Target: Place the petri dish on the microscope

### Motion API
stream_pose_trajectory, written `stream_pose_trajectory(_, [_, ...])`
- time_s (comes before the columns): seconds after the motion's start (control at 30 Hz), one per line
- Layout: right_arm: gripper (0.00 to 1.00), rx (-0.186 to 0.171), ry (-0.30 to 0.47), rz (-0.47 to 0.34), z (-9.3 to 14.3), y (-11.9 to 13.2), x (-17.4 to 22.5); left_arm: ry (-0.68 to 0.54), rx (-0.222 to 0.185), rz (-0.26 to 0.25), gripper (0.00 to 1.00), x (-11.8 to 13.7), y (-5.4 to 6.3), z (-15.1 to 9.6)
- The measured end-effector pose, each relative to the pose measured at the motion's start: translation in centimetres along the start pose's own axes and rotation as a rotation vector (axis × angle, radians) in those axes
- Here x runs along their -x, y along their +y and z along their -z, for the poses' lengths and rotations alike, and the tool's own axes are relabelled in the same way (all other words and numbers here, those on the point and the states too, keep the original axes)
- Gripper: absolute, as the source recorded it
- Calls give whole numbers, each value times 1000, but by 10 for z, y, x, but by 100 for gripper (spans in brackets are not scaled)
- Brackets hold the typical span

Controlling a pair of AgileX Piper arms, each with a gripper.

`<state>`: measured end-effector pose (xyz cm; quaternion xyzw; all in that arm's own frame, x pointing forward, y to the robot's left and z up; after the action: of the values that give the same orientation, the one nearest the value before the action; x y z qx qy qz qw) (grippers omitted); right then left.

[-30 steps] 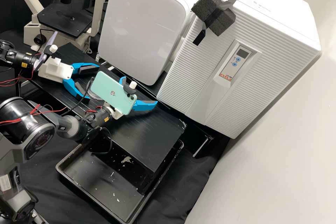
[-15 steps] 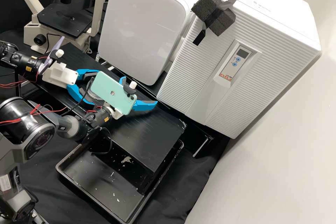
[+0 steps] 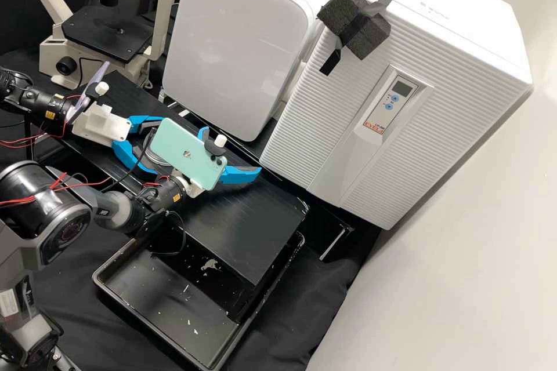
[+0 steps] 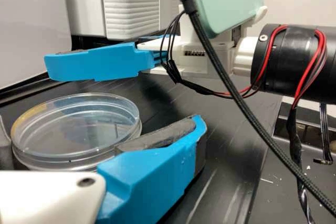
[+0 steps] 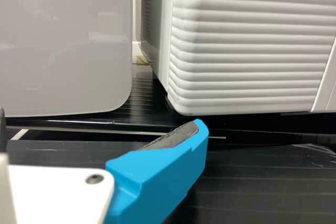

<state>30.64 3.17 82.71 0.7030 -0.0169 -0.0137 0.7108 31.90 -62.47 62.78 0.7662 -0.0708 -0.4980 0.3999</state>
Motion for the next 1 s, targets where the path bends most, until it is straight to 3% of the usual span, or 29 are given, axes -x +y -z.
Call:
stream_pose_trajectory(0.67, [100,0,0,0,0,0,0,8,16,-37,100,-6,-17,-7])
stream_pose_trajectory(1.0, [100,0,0,0,0,0,0,8,6,-49,100,-7,-17,-7])
